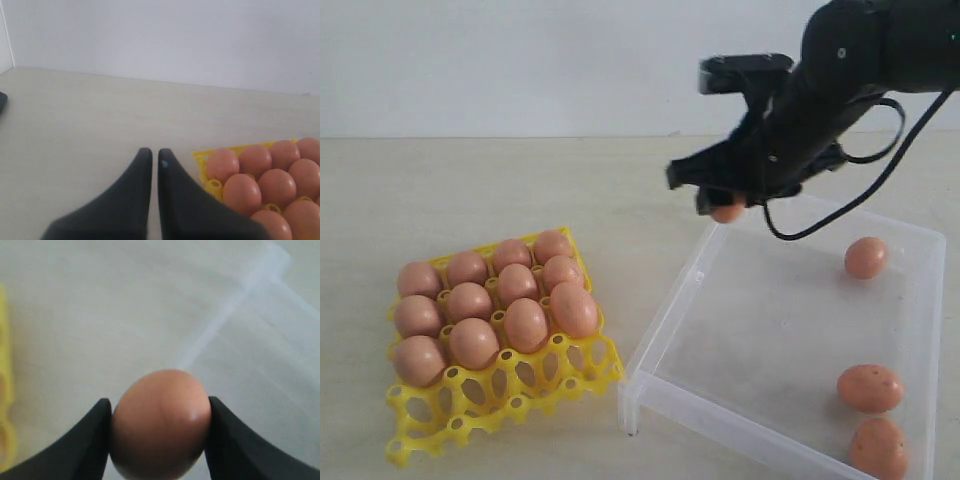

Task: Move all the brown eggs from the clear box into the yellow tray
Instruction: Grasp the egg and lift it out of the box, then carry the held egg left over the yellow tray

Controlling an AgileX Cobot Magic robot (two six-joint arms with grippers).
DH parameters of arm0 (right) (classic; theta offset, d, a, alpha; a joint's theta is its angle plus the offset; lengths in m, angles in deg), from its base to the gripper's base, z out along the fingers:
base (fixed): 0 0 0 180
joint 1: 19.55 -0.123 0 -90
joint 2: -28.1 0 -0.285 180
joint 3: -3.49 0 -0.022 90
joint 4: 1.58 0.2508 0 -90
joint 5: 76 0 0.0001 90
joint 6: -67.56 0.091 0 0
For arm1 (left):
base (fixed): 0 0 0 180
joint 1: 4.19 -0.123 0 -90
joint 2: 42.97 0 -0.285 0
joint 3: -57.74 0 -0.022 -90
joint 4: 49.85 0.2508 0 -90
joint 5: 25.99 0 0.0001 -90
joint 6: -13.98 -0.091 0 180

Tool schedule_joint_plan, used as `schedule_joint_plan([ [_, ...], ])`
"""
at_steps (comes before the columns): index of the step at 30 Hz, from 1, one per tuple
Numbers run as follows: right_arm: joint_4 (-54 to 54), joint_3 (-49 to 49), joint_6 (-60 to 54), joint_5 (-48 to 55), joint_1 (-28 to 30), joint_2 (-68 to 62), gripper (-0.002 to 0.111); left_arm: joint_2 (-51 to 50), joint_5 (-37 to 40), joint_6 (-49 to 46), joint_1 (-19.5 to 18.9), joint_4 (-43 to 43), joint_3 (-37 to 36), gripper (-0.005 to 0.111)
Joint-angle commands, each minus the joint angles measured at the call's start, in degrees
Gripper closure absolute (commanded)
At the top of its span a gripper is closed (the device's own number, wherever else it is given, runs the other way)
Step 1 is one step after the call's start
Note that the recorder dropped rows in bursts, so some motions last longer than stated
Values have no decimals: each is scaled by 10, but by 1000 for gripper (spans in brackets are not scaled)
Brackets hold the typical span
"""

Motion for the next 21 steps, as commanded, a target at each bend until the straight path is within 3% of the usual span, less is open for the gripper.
schedule_joint_plan([
  [1, 14, 1, 0, -142, -92, 28, 108, 2, -2, 0, -1, 1, -1, 103],
  [10, -6, 1, -4, -471, -270, 22, 108, 2, -2, 0, -1, 1, -1, 103],
  [17, 5, 1, 58, -485, -347, -5, 108, 2, -2, 0, -1, 1, -1, 103],
  [21, 5, 1, 58, -477, -361, -30, 108, 2, -2, 0, -1, 1, -1, 103],
])
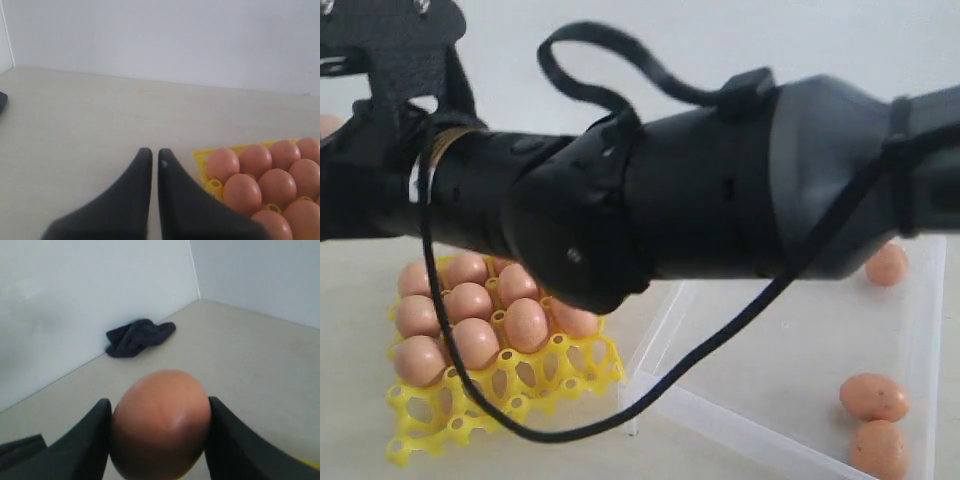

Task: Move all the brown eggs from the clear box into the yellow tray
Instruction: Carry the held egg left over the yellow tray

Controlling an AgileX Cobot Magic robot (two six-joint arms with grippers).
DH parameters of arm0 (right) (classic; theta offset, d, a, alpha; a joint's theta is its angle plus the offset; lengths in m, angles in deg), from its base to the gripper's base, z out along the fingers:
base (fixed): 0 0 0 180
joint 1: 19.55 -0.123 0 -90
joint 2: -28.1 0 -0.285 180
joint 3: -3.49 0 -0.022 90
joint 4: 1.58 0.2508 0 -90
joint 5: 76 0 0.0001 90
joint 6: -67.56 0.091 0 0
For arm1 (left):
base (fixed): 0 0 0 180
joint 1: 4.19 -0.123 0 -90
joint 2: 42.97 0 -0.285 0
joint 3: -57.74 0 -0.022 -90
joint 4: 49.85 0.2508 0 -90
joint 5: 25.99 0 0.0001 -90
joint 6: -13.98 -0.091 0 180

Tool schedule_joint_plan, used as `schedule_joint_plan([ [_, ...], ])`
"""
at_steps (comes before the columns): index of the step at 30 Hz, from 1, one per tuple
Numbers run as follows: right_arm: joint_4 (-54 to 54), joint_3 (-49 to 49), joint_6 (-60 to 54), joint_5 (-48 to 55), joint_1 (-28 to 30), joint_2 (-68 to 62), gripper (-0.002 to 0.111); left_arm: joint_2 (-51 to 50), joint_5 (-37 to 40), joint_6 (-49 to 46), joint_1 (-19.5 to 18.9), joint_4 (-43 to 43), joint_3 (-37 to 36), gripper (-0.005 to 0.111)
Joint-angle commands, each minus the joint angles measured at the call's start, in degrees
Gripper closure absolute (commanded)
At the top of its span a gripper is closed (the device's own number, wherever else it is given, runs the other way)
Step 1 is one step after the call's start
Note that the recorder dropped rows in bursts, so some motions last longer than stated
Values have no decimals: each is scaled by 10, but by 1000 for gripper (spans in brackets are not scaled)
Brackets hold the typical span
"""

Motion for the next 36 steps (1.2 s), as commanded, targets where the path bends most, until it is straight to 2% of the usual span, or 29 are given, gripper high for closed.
schedule_joint_plan([
  [1, 1, 1, 7, 2, -9, -24, 108, 2, -2, 0, -1, 1, -1, 103],
  [4, -13, 1, 5, 19, -9, -32, 108, 2, -2, 0, -1, 1, -1, 103],
  [9, -129, 1, -54, 89, -9, -32, 108, 2, -2, 0, -1, 1, -1, 103],
  [15, -226, 1, -263, 211, -9, -32, 108, 2, -2, 0, -1, 1, -1, 103],
  [19, -226, 1, -371, 217, -9, -32, 108, 2, -2, 0, -1, 1, -1, 103],
  [21, -219, 1, -349, 180, -9, -32, 108, 2, -2, 0, -1, 1, -1, 103],
  [26, -142, 1, -204, 38, -8, -32, 108, 2, -2, 0, -1, 1, -1, 103],
  [32, -2, 1, -173, -150, 9, -35, 108, 2, -2, 0, -1, 1, -1, 103],
  [35, 54, 1, -85, -240, 27, -45, 108, 2, -2, 0, -1, 1, -1, 103],
  [36, 54, 1, -8, -280, 39, -53, 108, 2, -2, 0, -1, 1, -1, 103],
])
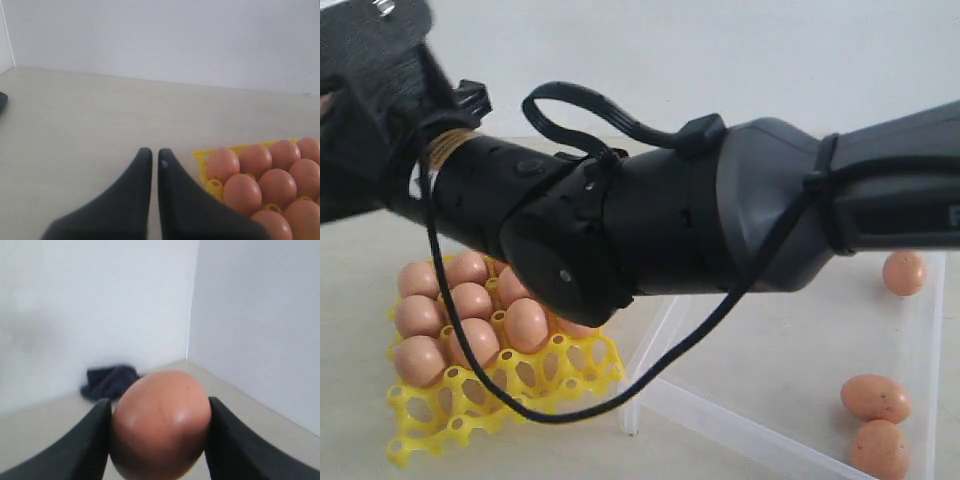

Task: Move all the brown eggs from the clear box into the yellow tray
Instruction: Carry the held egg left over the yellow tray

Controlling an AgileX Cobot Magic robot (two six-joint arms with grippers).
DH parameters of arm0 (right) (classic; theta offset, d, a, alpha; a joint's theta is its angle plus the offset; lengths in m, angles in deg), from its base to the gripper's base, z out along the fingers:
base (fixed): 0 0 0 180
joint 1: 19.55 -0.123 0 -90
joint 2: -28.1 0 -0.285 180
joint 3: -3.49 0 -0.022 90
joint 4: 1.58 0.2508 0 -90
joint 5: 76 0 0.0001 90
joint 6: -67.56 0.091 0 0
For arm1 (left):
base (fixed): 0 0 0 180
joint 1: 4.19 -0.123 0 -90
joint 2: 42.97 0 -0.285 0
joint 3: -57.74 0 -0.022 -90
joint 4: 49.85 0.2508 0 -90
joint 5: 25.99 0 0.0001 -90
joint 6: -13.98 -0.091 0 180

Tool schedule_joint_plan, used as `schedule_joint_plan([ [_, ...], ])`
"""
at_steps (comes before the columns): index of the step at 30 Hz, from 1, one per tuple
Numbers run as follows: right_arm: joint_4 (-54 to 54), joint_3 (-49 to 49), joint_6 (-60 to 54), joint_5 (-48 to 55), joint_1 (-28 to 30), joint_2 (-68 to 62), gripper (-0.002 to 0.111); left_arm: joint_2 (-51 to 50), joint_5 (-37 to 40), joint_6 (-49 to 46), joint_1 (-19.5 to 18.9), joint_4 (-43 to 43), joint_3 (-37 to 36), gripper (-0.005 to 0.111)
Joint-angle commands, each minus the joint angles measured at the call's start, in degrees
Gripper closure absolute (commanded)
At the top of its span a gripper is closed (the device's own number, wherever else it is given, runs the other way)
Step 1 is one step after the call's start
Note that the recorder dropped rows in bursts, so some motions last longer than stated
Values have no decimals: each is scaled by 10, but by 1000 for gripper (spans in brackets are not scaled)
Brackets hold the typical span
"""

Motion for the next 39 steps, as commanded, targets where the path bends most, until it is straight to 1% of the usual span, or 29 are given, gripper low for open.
schedule_joint_plan([
  [1, 52, 0, 203, -152, 40, -23, 108, 2, -2, 0, -1, 1, -1, 103],
  [3, 25, 0, 359, -223, 65, -43, 108, 2, -2, 0, -1, 1, -1, 103],
  [5, -35, 0, 495, -295, 88, -65, 108, 2, -2, 0, -1, 1, -1, 103],
  [6, -76, 0, 547, -332, 99, -77, 108, 2, -2, 0, -1, 1, -1, 103],
  [8, -165, 0, 611, -398, 120, -100, 108, 2, -2, 0, -1, 1, -1, 103],
  [11, -334, 0, 656, -401, 136, -118, 108, 2, -2, 0, -1, 1, -1, 103],
  [15, -575, 0, 694, -396, 124, -125, 108, 2, -2, 0, -1, 1, -1, 103],
  [16, -622, 0, 703, -385, 115, -125, 108, 2, -2, 0, -1, 1, -1, 103],
  [19, -699, 0, 706, -339, 76, -125, 108, 2, -2, 0, -1, 1, -1, 103],
  [20, -704, 0, 704, -315, 65, -125, 108, 2, -2, 0, -1, 1, -1, 103],
  [21, -698, 0, 687, -242, 40, -125, 108, 2, -2, 0, -1, 1, -1, 103],
  [24, -658, 0, 654, -156, 20, -125, 108, 2, -2, 0, -1, 1, -1, 103],
  [29, -612, 0, 614, -109, 22, -125, 108, 2, -2, 0, -1, 1, -1, 103],
  [30, -610, 0, 613, -66, 22, -124, 108, 2, -2, 0, -1, 1, -1, 103],
  [32, -616, 0, 613, -14, 22, -124, 108, 2, -2, 0, -1, 1, -1, 103],
  [34, -621, 0, 607, 17, 22, -116, 108, 2, -2, 0, -1, 1, -1, 103],
  [37, -627, 0, 606, 25, 22, -96, 108, 2, -2, 0, -1, 1, -1, 103],
  [38, -627, 0, 606, 49, 22, -90, 109, 2, -2, 0, -1, 1, -1, 103],
  [39, -627, 0, 606, 105, 21, -86, 109, 2, -2, 0, -1, 1, -1, 103],
])
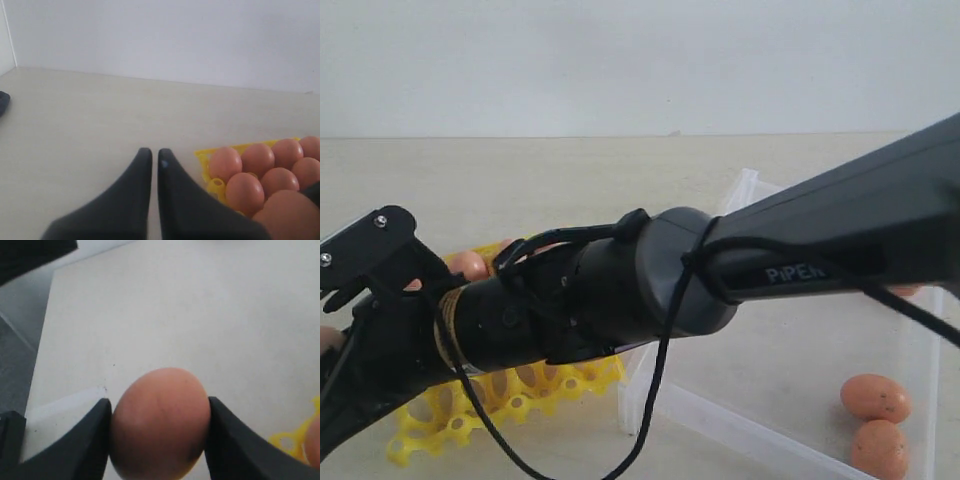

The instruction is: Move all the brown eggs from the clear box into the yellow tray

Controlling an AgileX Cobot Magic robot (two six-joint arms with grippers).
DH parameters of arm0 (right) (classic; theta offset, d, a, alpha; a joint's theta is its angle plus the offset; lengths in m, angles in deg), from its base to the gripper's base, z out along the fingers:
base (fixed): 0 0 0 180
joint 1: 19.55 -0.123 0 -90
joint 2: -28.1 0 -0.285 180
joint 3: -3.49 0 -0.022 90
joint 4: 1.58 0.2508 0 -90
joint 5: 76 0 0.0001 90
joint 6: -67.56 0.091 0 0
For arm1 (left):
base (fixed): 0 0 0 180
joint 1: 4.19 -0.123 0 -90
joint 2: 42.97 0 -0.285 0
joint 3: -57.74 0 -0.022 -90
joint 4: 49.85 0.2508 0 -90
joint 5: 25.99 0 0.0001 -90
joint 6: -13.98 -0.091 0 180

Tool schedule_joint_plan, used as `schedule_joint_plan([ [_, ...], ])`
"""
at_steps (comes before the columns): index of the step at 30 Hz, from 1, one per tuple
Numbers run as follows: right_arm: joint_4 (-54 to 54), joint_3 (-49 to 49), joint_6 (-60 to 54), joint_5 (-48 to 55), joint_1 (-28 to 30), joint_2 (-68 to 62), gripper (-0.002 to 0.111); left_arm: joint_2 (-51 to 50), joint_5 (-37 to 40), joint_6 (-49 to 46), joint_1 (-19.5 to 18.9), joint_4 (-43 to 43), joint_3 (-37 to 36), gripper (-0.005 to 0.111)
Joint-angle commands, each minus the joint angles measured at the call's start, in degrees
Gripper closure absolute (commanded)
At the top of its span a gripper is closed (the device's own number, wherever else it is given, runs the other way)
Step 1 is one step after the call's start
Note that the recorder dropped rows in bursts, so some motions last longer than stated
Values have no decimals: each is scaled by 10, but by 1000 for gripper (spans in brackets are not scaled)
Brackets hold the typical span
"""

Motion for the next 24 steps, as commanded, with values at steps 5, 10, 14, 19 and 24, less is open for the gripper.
schedule_joint_plan([
  [5, -7, 49, -42, 119, 4, 38, 109, 2, -5, 1, 1, -4, -1, 103],
  [10, -5, 95, -57, 62, 3, 37, 109, 2, -5, 1, 1, -4, -1, 103],
  [14, 0, 98, -96, 57, 4, 37, 109, 2, -5, 1, 1, -4, -1, 103],
  [19, 13, 98, -100, 57, 4, 36, 109, 2, -5, 1, 1, -4, -1, 103],
  [24, 26, 95, -116, 53, 4, 2, 109, 2, -5, 1, 1, -4, -1, 103],
])
